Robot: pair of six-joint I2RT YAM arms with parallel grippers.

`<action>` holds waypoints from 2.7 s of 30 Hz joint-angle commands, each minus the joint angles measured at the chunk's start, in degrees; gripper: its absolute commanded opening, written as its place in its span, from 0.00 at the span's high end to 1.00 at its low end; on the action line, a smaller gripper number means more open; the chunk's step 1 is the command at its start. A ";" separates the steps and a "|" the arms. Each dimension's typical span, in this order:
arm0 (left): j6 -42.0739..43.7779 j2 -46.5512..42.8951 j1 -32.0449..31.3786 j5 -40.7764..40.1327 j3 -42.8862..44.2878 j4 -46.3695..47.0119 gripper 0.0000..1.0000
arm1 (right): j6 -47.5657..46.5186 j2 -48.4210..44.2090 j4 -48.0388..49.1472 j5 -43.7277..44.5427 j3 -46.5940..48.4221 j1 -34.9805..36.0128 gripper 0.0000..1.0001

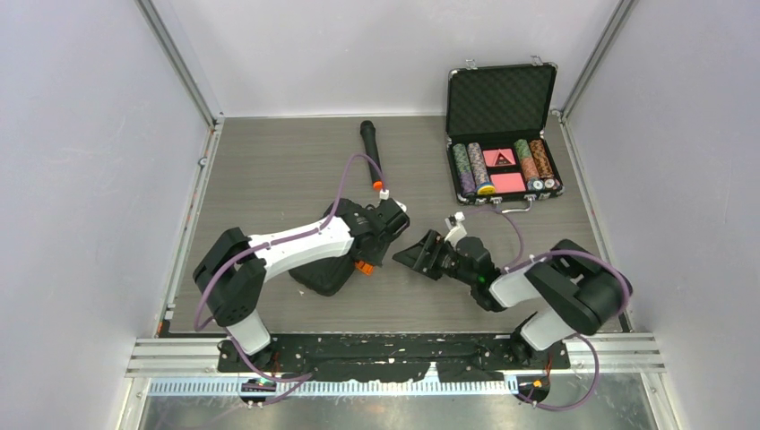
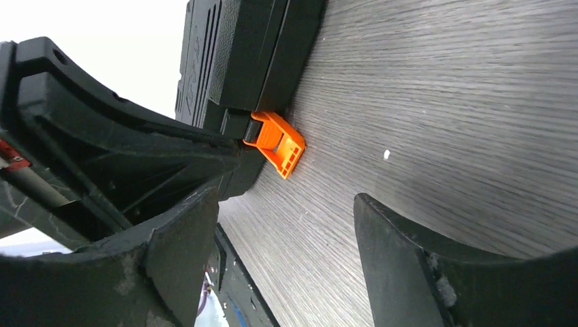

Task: Pack the tool kit

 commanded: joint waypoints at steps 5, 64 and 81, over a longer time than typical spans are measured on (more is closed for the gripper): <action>-7.65 -9.35 0.19 -2.15 -6.28 3.09 0.75 | -4.06 12.01 12.38 -7.83 7.77 0.78 0.27; -8.78 -28.82 18.77 0.18 -28.36 6.23 0.39 | -26.95 13.74 -34.11 -16.46 35.02 6.01 0.29; -8.52 -28.34 18.77 -0.15 -29.02 6.85 0.39 | -37.95 21.48 -28.51 -20.85 38.69 6.32 0.03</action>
